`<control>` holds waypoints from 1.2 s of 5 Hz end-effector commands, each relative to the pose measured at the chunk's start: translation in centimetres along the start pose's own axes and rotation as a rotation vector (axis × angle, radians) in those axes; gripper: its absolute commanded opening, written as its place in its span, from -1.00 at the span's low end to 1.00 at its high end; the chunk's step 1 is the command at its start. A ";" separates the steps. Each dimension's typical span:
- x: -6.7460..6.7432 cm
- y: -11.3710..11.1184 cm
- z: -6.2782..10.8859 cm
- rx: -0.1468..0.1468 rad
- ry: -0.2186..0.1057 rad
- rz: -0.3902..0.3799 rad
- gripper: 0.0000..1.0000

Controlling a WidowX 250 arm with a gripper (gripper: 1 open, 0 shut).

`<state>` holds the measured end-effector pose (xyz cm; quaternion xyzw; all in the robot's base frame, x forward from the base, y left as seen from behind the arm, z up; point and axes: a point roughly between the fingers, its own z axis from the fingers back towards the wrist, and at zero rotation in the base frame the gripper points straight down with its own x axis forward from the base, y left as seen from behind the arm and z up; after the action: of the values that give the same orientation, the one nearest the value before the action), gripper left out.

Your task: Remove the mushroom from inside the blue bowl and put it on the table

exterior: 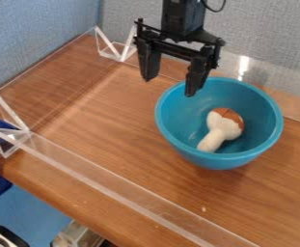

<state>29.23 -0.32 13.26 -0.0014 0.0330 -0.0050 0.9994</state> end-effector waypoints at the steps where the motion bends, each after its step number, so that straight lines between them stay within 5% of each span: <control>1: 0.1 -0.4 -0.6 -0.005 0.008 -0.014 1.00; 6: 0.9 -4.3 -4.2 -0.030 0.015 -0.110 1.00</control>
<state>29.54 -4.52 8.01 -0.0176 0.0579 -0.0568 0.9965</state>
